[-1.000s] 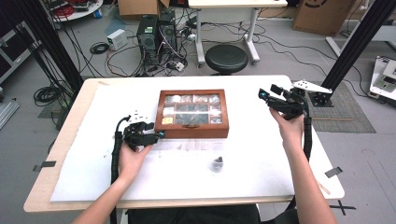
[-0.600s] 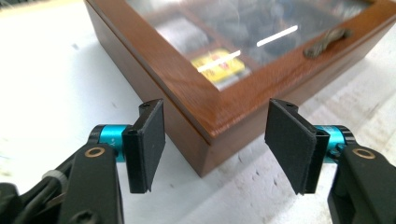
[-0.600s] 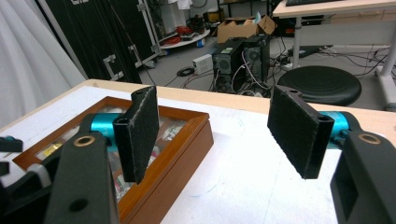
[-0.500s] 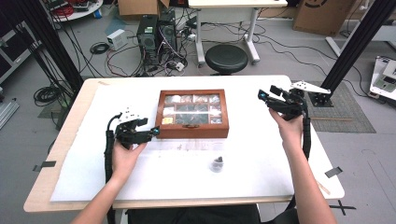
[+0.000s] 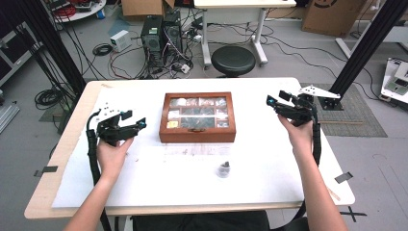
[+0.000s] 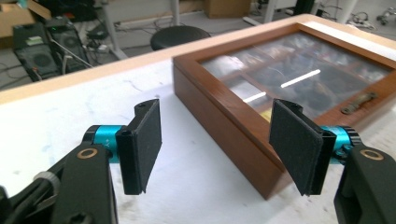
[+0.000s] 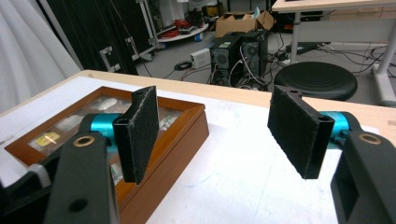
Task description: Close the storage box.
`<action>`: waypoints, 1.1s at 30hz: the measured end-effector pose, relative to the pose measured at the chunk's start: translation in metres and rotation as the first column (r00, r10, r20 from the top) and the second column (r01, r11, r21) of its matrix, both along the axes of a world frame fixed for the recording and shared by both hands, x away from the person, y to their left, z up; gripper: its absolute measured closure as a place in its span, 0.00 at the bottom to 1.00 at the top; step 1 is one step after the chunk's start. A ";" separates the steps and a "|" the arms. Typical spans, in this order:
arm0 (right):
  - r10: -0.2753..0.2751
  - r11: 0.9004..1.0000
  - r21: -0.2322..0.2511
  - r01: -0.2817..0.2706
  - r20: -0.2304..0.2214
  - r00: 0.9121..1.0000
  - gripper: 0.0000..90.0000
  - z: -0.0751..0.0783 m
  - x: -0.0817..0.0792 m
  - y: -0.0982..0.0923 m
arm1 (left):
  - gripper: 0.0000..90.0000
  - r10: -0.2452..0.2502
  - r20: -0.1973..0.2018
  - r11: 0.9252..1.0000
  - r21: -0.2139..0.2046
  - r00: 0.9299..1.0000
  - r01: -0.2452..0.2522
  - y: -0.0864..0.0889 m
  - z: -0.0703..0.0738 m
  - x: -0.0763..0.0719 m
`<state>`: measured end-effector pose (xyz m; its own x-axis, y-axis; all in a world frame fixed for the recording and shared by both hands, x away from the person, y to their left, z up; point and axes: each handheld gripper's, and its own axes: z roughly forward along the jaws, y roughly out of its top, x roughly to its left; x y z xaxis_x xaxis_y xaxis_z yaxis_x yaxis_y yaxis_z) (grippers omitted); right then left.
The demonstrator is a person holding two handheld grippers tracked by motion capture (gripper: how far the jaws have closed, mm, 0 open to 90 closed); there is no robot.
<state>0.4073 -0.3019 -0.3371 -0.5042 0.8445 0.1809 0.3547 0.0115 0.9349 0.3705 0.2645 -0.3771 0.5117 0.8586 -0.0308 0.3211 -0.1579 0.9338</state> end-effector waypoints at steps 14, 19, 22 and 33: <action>-0.004 1.000 -0.028 0.004 -0.013 1.000 0.38 -0.007 0.003 -0.002 | 0.38 0.030 -0.001 1.000 0.000 1.000 -0.030 0.012 -0.003 0.001; -0.008 1.000 -0.029 0.007 -0.021 1.000 0.38 -0.008 0.004 -0.001 | 0.38 0.040 -0.007 0.999 0.001 0.999 -0.040 0.016 -0.004 0.000; -0.008 1.000 -0.030 0.007 -0.023 1.000 0.38 -0.009 0.005 -0.002 | 0.38 0.046 -0.008 0.999 0.001 0.999 -0.046 0.018 -0.005 0.000; -0.012 0.999 -0.038 0.011 -0.026 1.000 0.38 -0.011 0.009 0.000 | 0.38 0.063 -0.014 0.998 0.005 0.998 -0.062 0.025 -0.007 -0.002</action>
<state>0.4167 -0.3017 -0.3483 -0.4902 0.8566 0.1612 0.3792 0.0431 0.9243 0.3683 0.2891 -0.3839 0.4566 0.8890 -0.0331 0.3433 -0.1417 0.9285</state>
